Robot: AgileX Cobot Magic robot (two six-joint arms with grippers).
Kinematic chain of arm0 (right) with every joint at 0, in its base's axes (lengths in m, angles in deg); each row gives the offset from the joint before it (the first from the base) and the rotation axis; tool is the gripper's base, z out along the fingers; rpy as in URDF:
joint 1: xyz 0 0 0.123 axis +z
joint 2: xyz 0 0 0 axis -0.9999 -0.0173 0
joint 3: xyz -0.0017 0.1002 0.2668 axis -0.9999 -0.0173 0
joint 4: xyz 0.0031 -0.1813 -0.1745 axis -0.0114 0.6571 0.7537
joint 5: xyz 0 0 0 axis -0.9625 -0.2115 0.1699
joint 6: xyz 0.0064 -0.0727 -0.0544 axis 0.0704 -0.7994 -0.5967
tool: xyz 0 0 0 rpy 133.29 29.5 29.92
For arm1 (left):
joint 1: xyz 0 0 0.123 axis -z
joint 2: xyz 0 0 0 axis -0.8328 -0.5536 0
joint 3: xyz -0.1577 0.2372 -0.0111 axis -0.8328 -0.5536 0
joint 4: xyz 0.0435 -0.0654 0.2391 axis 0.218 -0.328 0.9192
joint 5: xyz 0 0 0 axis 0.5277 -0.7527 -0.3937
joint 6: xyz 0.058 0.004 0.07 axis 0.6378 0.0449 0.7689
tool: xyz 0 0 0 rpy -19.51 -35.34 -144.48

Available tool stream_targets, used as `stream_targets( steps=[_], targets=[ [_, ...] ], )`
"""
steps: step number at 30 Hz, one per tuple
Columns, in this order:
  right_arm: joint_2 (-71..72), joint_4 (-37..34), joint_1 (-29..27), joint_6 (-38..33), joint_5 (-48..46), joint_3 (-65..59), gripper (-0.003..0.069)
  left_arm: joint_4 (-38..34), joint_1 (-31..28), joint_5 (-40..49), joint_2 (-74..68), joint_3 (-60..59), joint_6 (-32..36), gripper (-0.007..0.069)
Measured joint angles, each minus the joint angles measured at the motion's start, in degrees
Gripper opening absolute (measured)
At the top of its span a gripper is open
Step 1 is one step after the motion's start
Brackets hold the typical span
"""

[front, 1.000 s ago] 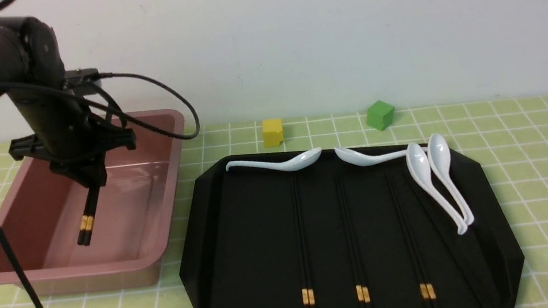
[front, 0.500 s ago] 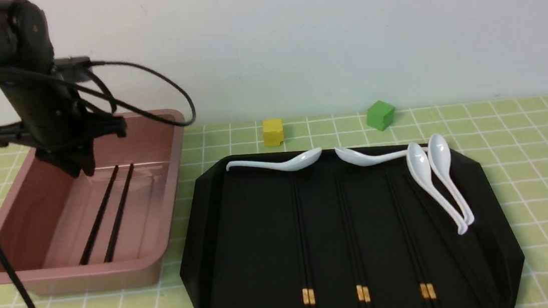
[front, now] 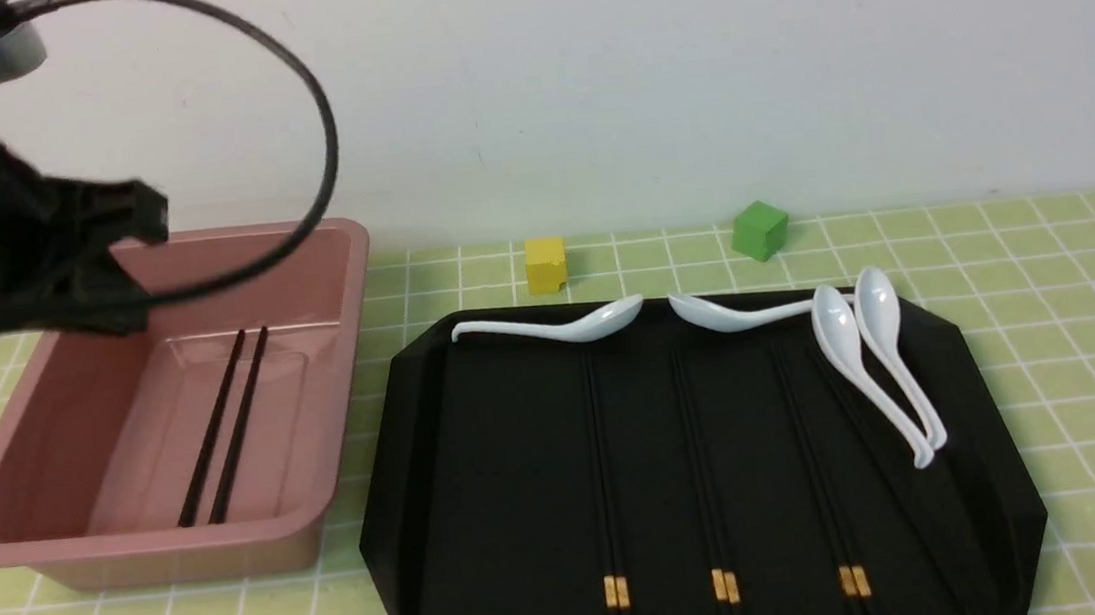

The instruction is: On green tablecloth take chopsticks from black tray and put them in box.

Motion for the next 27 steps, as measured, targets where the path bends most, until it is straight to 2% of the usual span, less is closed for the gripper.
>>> stream_targets(
  steps=[2,5,11,18,27],
  targets=[
    [0.00,0.00,0.00,0.00,0.00,0.00,0.0240,-2.33,0.00,-3.76,3.44,-5.06,1.18,-0.0013],
    [0.00,0.00,0.00,0.00,0.00,0.00,0.0240,-13.07,0.00,-17.61,16.20,-23.20,6.42,-0.0013],
    [0.00,0.00,0.00,0.00,0.00,0.00,0.0240,-24.12,0.00,-30.32,32.78,-39.98,15.54,-0.0013],
    [0.00,0.00,0.00,-0.06,0.00,0.00,0.0240,-30.94,0.00,-36.46,45.88,-43.91,19.33,-0.0013],
    [0.00,0.00,0.00,-0.06,0.00,0.00,0.0240,-32.19,0.00,-36.99,48.42,-44.05,19.53,-0.0013]
  ],
)
